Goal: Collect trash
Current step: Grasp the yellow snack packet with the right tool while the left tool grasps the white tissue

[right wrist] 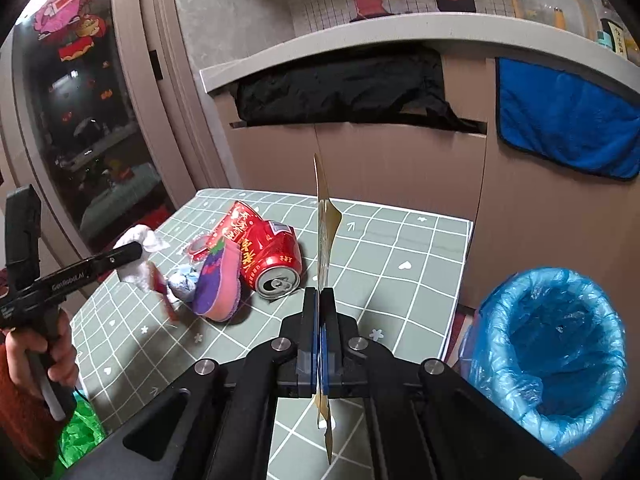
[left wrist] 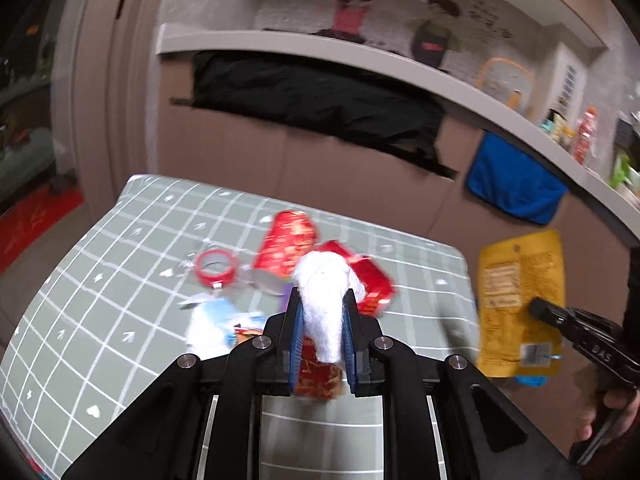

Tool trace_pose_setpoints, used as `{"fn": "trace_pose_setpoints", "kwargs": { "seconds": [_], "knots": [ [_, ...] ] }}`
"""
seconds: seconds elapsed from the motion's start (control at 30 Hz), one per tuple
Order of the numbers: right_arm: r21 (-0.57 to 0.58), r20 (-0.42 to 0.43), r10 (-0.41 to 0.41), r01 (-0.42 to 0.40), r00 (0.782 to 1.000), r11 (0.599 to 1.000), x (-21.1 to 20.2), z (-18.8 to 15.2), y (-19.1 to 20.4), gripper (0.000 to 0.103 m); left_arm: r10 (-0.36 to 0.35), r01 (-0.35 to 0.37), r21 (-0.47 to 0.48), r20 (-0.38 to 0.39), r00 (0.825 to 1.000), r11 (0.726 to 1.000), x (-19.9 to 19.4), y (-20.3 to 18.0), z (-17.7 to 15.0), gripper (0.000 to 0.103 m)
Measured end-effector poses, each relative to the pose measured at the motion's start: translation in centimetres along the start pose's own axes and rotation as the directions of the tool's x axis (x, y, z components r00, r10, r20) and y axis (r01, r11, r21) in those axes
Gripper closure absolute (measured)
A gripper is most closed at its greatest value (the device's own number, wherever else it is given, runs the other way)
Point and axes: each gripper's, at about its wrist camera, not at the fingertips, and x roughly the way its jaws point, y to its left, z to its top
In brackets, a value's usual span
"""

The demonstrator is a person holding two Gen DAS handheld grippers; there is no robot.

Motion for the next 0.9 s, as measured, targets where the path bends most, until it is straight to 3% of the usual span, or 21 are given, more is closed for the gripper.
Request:
{"fn": "trace_pose_setpoints", "kwargs": {
  "seconds": [0.1, 0.23, 0.43, 0.57, 0.8, 0.9],
  "knots": [
    [-0.011, 0.027, 0.012, -0.012, 1.0, 1.0, -1.3, 0.0, 0.4, 0.102, -0.028, 0.027, 0.025, 0.019, 0.999, 0.999, -0.6, -2.0, 0.2, 0.085],
    [-0.034, 0.063, 0.03, -0.028, 0.998, 0.999, -2.9, 0.3, 1.0, 0.102, -0.094, 0.094, -0.008, 0.008, 0.996, 0.995, -1.0, -3.2, 0.3, 0.085],
    [-0.045, 0.074, 0.034, -0.03, 0.997, 0.999, -4.1, -0.2, 1.2, 0.102, -0.121, 0.121, -0.029, 0.008, 0.993, 0.992, -2.1, -3.8, 0.2, 0.085],
    [-0.032, 0.08, 0.036, -0.033, 0.996, 0.999, -4.6, -0.6, 0.9, 0.102, -0.094, 0.094, 0.011, 0.048, 0.994, 0.996, -3.5, -5.1, 0.3, 0.085],
    [-0.032, 0.161, 0.014, -0.009, 0.987, 0.999, -8.1, -0.1, 0.1, 0.102, -0.161, 0.154, 0.083, 0.091, 0.983, 0.985, -4.5, -10.1, 1.3, 0.085],
    [-0.041, 0.214, -0.03, 0.039, 0.976, 0.998, -10.7, 0.3, -0.9, 0.102, -0.192, 0.173, 0.143, 0.133, 0.972, 0.975, -5.0, -13.3, 2.2, 0.085]
  ]
}}
